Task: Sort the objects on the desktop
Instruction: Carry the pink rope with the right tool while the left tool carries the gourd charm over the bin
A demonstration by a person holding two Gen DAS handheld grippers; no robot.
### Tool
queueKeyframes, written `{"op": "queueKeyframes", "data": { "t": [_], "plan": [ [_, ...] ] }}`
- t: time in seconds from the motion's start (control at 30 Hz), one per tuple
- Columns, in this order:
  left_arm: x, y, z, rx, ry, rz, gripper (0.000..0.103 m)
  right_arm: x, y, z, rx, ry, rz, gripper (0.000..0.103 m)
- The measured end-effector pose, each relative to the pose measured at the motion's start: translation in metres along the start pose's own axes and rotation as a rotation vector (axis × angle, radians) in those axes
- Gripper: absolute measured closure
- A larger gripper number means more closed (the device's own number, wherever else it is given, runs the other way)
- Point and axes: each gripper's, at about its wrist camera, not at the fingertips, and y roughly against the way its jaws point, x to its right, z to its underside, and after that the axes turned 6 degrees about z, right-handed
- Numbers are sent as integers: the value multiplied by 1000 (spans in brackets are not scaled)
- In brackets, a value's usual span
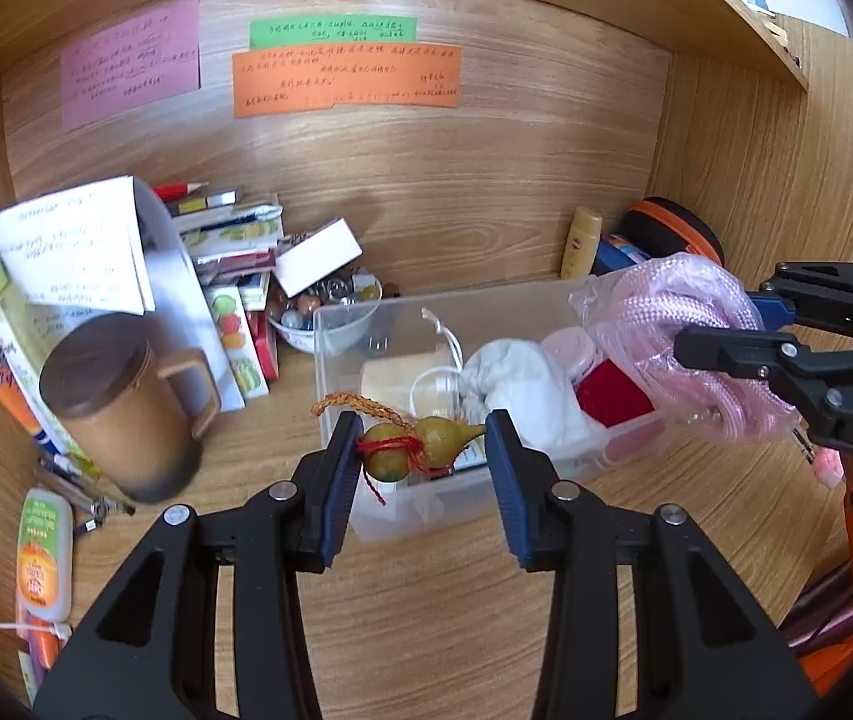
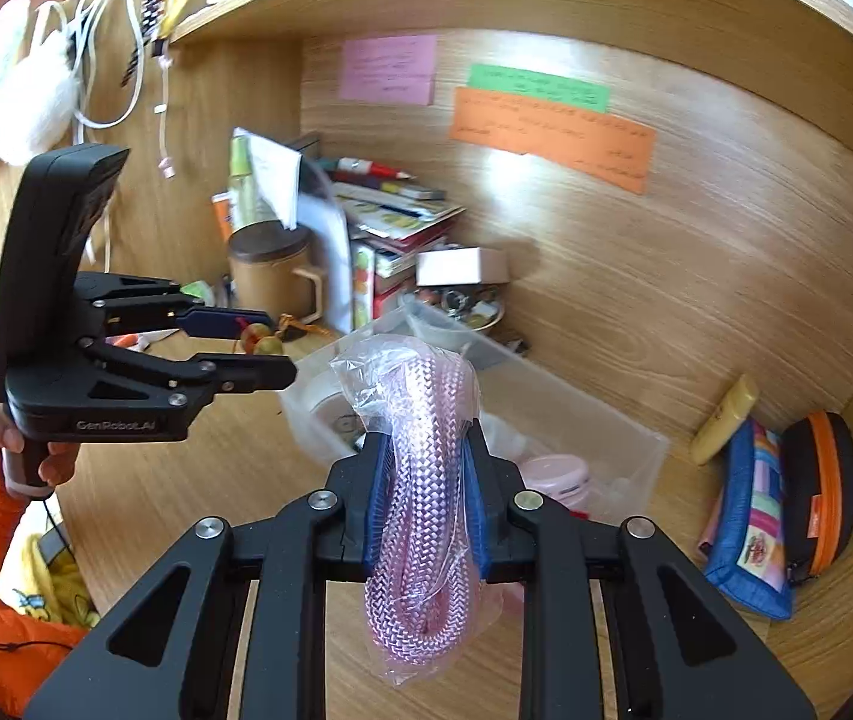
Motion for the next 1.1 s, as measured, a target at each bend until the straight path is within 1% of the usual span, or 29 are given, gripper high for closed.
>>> {"op": "queueKeyframes", "data": {
  "t": [0.2,0.53,0.7,0.87,0.93,1.1],
  "plan": [
    [1,-9,-15,9,-12,-10,62,22,-10,-6,10,-40,22,83],
    [6,-37,-34,-4,-31,-33,62,52,-37,-9,-2,-103,17,83],
    [2,-54,-44,-15,-15,-41,62,59,-53,-10,-1,-137,-10,83],
    [-2,-68,-50,-25,-3,-47,62,65,-70,-7,-22,-155,-21,83],
    [-4,-75,-51,-32,1,-55,62,67,-75,-5,-35,-158,-16,83],
    [-5,-94,-54,-56,7,-40,62,72,-81,-3,-38,-162,0,83]
  ]
}}
